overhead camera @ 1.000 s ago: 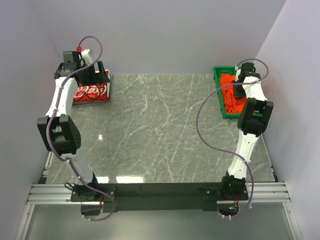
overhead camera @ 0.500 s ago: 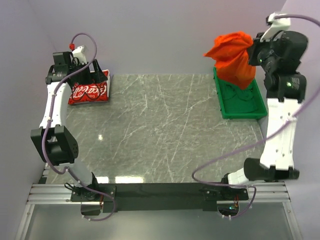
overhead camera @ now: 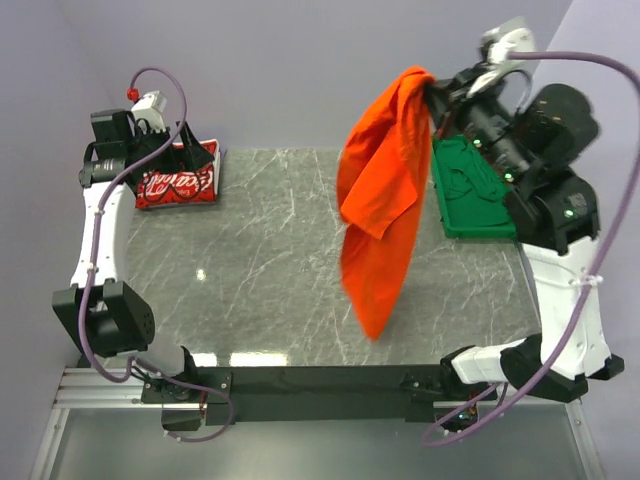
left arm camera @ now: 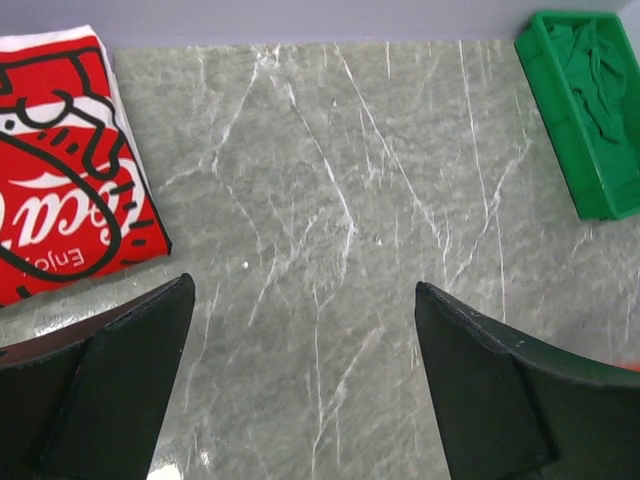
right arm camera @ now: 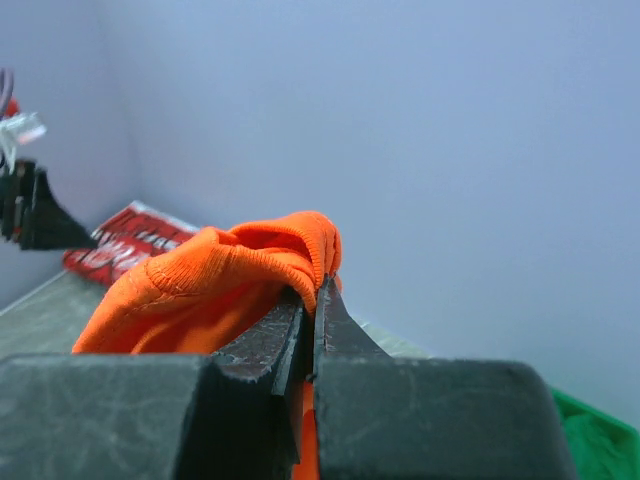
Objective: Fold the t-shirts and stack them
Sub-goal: Move the tshirt to the center of the board
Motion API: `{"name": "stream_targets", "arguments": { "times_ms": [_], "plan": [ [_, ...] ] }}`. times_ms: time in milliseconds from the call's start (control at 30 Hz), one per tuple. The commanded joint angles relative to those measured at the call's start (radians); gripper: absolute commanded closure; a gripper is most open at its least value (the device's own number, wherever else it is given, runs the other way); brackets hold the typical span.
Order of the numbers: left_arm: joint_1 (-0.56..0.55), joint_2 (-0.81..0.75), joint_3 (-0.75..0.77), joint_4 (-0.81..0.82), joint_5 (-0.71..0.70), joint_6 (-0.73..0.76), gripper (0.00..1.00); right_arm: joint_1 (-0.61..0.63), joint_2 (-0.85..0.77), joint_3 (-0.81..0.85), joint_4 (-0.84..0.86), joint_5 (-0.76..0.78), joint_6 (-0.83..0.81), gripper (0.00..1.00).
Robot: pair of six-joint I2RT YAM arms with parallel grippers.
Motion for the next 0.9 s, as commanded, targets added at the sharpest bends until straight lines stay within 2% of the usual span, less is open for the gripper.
{"name": "stream_targets", "arguments": {
  "times_ms": [0, 100, 167, 233, 267, 300, 333, 367, 400, 500, 567, 700, 800, 867],
  "plan": [
    [0.005, -0.089, -0.054, 0.027, 0.052, 0.056, 0.03, 0.039, 0.017, -0.101, 0.080, -0.044, -0.007, 1.00],
    [0.005, -0.130, -0.121, 0.021, 0.072, 0.111, 0.05, 0.051, -0.013, -0.352, 0.126, -0.093, -0.007, 1.00],
    [0.005, -0.152, -0.169, 0.015, 0.083, 0.137, 0.05, 0.052, -0.009, -0.440, 0.167, -0.161, -0.004, 1.00],
    [0.002, -0.160, -0.210, 0.018, 0.077, 0.172, 0.06, 0.053, 0.044, -0.546, 0.195, -0.134, -0.008, 0.98],
    [0.003, -0.157, -0.218, -0.002, 0.079, 0.180, 0.06, 0.053, 0.075, -0.567, 0.203, -0.105, -0.004, 0.88],
    [0.003, -0.152, -0.224, -0.010, 0.089, 0.192, 0.06, 0.045, 0.162, -0.573, 0.200, -0.082, -0.005, 0.72],
    [0.003, -0.144, -0.244, -0.013, 0.097, 0.208, 0.06, 0.040, 0.205, -0.555, 0.159, -0.060, -0.034, 0.43],
    [0.002, -0.143, -0.255, -0.017, 0.103, 0.218, 0.06, 0.039, 0.245, -0.535, 0.139, -0.031, -0.045, 0.34],
    [-0.003, -0.144, -0.268, -0.017, 0.117, 0.231, 0.07, 0.036, 0.304, -0.487, 0.116, -0.011, -0.058, 0.32],
    [-0.044, -0.155, -0.331, 0.006, 0.106, 0.284, 0.09, 0.004, 0.390, -0.376, -0.047, -0.021, -0.064, 0.32],
    [-0.116, -0.160, -0.380, 0.018, 0.066, 0.355, 0.11, -0.053, 0.402, -0.376, -0.151, -0.142, -0.036, 0.37],
    [-0.248, -0.095, -0.416, 0.059, 0.005, 0.412, 0.15, -0.079, 0.311, -0.666, -0.161, -0.228, 0.005, 0.40],
    [-0.316, 0.018, -0.370, 0.092, 0.009, 0.390, 0.19, -0.078, 0.277, -0.823, -0.126, -0.265, 0.048, 0.40],
    [-0.351, 0.127, -0.298, 0.090, 0.048, 0.355, 0.24, -0.079, 0.280, -0.862, -0.107, -0.279, 0.062, 0.42]
  ]
}}
